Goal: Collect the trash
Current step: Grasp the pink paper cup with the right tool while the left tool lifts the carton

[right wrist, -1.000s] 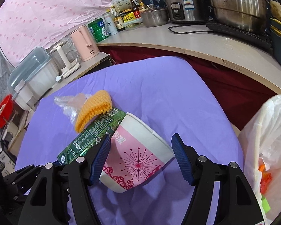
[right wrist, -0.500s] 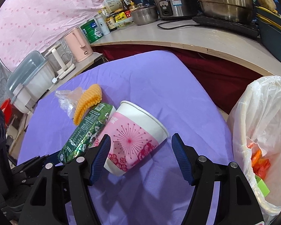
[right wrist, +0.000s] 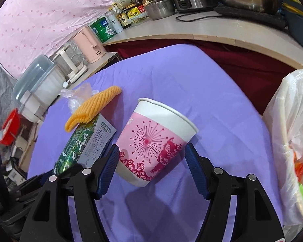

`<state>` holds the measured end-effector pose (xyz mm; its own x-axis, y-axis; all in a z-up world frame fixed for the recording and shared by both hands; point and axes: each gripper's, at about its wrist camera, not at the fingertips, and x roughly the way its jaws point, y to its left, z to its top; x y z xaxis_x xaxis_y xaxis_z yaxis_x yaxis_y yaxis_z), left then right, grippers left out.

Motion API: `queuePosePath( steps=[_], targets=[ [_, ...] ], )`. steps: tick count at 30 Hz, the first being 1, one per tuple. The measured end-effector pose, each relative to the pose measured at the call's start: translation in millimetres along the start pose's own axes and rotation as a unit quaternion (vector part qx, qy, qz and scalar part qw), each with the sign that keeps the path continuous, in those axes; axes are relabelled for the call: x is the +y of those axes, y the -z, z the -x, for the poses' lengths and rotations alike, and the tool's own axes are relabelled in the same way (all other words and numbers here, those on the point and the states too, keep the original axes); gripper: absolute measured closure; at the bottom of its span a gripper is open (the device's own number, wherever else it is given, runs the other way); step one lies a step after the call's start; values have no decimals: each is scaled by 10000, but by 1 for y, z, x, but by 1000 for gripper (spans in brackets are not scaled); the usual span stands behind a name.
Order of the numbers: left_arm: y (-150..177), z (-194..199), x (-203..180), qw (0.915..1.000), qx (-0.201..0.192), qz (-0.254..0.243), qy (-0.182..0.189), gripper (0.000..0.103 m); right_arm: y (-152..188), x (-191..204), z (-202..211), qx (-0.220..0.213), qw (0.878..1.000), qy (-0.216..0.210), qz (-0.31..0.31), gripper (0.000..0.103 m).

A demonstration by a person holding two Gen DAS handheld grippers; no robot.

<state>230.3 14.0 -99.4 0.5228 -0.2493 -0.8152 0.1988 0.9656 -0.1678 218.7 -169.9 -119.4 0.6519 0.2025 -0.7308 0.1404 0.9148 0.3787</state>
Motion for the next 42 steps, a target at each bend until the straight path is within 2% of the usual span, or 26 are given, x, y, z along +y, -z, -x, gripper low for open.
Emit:
queuePosePath(
  steps=[6, 10, 14, 27, 42],
  targets=[
    [1, -4, 2, 9999, 58, 53, 87, 52, -5, 3, -18, 155, 9996, -190, -115, 39],
    [2, -6, 2, 9999, 66, 41, 110, 52, -6, 10, -24, 188, 9995, -255, -79, 51],
    [1, 0, 3, 9999, 37, 44, 138, 52, -5, 16, -14, 80, 9997, -238, 10, 57],
    [15, 64, -24, 9991, -297, -126, 284, 56, 5, 18, 76, -637, 9978, 31, 151, 58],
    [32, 125, -87, 9941, -679, -612, 576, 56, 30, -42, 168, -1138, 9929, 341, -113, 58]
  ],
)
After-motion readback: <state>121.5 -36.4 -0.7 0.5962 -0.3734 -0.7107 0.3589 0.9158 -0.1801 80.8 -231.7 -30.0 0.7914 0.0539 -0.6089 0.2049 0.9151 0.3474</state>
